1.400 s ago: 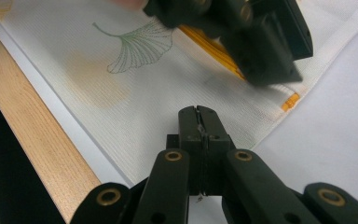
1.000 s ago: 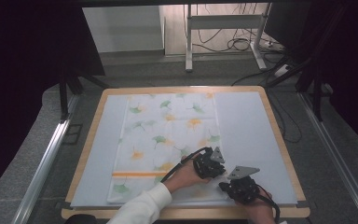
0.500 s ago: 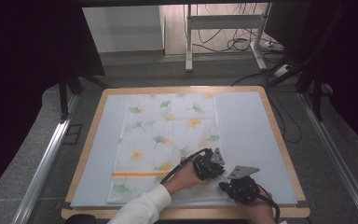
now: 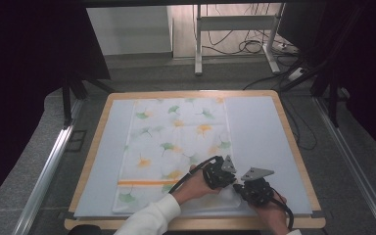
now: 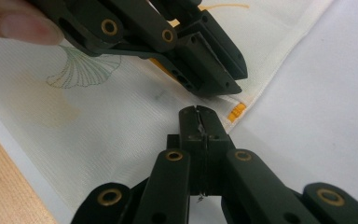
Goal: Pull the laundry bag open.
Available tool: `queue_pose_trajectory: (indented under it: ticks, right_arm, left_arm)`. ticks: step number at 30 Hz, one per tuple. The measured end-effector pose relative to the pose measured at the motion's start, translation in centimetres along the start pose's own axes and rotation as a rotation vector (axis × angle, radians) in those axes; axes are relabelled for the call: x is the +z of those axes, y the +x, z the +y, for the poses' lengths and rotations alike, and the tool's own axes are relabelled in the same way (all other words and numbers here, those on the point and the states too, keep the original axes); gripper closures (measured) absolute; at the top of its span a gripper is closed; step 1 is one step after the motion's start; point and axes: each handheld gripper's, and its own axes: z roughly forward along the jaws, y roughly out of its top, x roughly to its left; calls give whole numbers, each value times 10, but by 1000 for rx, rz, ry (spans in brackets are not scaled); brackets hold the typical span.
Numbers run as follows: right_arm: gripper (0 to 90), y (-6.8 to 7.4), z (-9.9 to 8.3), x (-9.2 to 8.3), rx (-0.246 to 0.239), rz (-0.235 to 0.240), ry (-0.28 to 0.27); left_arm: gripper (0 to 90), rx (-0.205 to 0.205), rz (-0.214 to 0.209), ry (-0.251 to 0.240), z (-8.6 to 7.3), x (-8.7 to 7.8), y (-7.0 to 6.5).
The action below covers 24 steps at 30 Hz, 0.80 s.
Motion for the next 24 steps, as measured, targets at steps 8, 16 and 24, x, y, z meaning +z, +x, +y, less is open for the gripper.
queue_pose_trajectory:
  ticks: [8, 16, 24]
  right_arm:
    - [893, -1, -1, 0, 13, 2, -6]
    - [894, -1, -2, 0, 21, 4, -8]
    - [894, -1, -2, 0, 24, 6, -8]
  left_arm:
    - [854, -13, -9, 7, -2, -1, 2]
    - [855, -24, -5, 12, -7, -6, 5]
    - [866, -39, -5, 10, -17, -12, 7]
